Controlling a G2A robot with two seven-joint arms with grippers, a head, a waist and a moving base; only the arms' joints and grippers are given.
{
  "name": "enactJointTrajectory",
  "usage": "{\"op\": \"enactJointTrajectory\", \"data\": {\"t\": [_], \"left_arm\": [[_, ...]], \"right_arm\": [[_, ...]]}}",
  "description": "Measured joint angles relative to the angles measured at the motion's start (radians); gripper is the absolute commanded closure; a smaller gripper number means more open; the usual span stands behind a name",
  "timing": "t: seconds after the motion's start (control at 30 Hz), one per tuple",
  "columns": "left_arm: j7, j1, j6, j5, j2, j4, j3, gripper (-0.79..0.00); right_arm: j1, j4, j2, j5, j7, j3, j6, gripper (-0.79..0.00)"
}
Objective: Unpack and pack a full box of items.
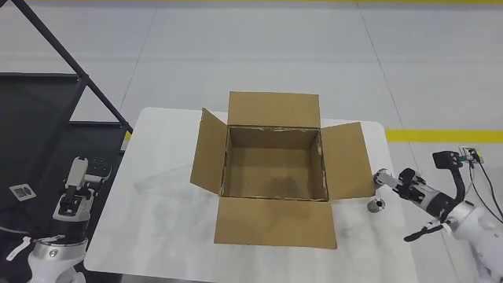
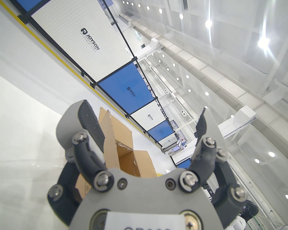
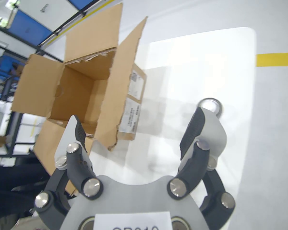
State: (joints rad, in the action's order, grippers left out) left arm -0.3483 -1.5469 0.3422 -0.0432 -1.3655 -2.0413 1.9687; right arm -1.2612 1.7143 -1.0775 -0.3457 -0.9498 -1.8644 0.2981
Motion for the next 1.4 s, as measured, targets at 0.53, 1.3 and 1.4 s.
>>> {"op": "enactJointTrajectory", "data": {"t": [0.53, 1.3, 1.4], "left_arm": [[0.000, 0.000, 0.000, 0.000, 0.000, 0.000, 0.000, -0.785], [0.000, 0.000, 0.000, 0.000, 0.000, 0.000, 0.000, -0.785], [0.000, 0.000, 0.000, 0.000, 0.000, 0.000, 0.000, -0.785]], "right_arm": [[0.444, -0.491, 0.030, 0.177, -0.302, 0.209, 0.053, -0.274], [0.507, -0.579, 0.055, 0.286, -0.336, 0.314, 0.061, 0.000], [0.510, -0.576, 0.055, 0.292, -0.326, 0.335, 0.059, 0.000]]}}
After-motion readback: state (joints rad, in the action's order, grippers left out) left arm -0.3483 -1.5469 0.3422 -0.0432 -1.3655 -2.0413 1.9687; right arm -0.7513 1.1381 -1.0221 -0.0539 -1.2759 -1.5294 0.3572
